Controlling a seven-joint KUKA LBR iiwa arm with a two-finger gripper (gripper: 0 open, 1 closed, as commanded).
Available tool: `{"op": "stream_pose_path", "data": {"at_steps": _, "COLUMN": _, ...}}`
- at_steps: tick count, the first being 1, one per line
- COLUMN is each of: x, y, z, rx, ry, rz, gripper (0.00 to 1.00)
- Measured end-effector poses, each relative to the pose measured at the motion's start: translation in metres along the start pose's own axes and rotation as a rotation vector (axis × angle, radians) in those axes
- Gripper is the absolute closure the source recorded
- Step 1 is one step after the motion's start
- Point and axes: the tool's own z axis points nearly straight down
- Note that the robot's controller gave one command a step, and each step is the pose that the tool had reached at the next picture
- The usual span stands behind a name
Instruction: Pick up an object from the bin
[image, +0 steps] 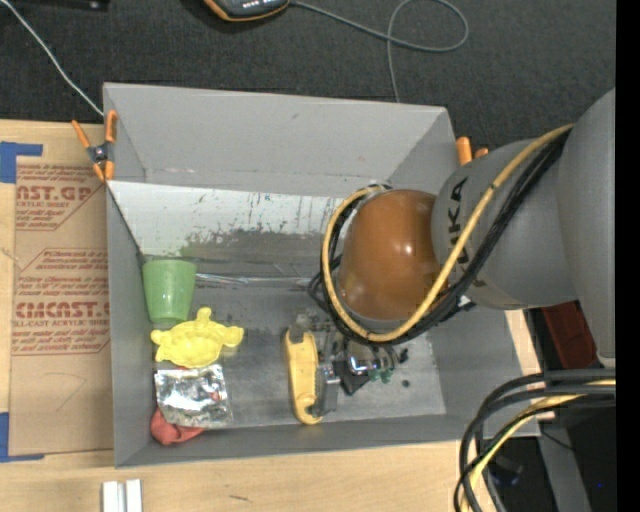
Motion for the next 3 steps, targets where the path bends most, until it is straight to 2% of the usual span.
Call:
{"op": "stream_pose_path", "data": {"at_steps": 1, "x": 0.004, "y": -0.003, "z": 0.008, "rx": -0.002, "ry": -0.007, "rz": 0.054, "gripper": 0.00}}
{"op": "stream_pose_path", "data": {"at_steps": 2, "x": -0.026, "y": -0.027, "z": 0.055, "rx": 0.000, "ry": -0.001, "rz": -0.018, "gripper": 0.00}}
{"op": "stream_pose_path", "data": {"at_steps": 3, "x": -0.046, "y": -0.018, "z": 0.020, "rx": -0.004, "ry": -0.005, "rz": 0.447, "gripper": 0.00}}
